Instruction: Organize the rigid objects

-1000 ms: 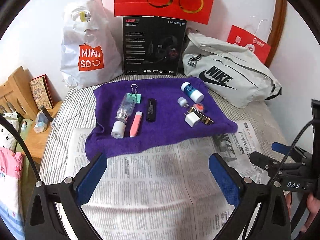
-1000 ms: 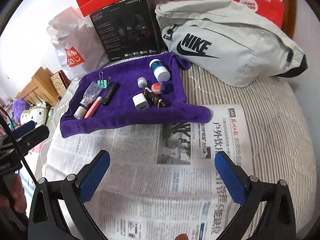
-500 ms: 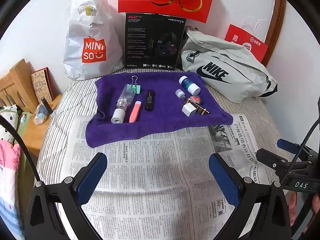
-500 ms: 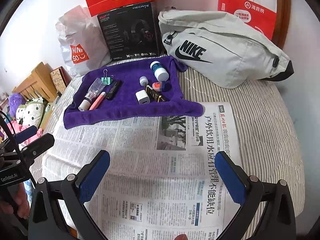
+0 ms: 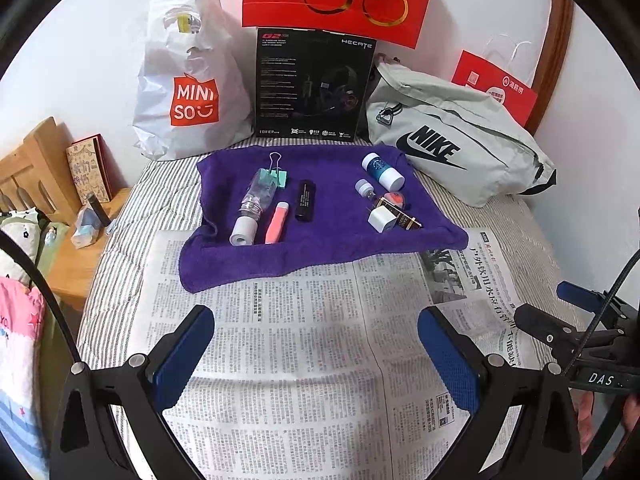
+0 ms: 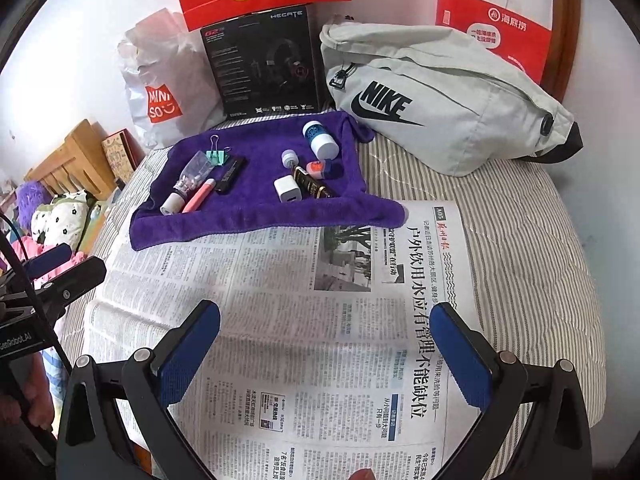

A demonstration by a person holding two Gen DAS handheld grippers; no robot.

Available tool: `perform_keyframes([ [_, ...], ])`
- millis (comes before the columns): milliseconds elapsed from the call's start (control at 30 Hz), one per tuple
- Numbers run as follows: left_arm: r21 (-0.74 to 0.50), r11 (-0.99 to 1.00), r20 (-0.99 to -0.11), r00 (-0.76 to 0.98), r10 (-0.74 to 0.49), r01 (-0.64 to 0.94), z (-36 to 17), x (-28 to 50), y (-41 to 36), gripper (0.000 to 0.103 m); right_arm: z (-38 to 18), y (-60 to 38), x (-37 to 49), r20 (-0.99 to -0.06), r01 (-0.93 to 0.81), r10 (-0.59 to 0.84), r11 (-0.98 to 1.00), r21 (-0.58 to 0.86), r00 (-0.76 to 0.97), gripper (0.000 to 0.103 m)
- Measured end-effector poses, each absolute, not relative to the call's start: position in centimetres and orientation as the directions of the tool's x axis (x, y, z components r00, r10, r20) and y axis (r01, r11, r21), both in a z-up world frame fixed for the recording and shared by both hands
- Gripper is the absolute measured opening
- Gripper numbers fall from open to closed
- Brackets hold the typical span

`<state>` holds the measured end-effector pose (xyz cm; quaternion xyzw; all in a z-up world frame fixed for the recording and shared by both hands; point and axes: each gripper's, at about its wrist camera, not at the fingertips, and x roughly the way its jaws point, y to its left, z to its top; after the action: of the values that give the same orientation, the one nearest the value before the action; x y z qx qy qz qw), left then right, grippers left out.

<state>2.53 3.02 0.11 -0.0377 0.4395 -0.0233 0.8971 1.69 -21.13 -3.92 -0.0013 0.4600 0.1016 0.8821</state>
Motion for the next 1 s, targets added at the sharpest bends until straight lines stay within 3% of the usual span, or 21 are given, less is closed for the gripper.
perform_keyframes([
  [1000, -0.084, 0.996, -0.800, 0.596, -0.070, 0.004, -0.25, 2.78, 2.68, 0.103, -3.75, -21.10, 1.52, -0.812, -0.185, 0.176, 0.979, 0.086, 0.557, 0.103],
])
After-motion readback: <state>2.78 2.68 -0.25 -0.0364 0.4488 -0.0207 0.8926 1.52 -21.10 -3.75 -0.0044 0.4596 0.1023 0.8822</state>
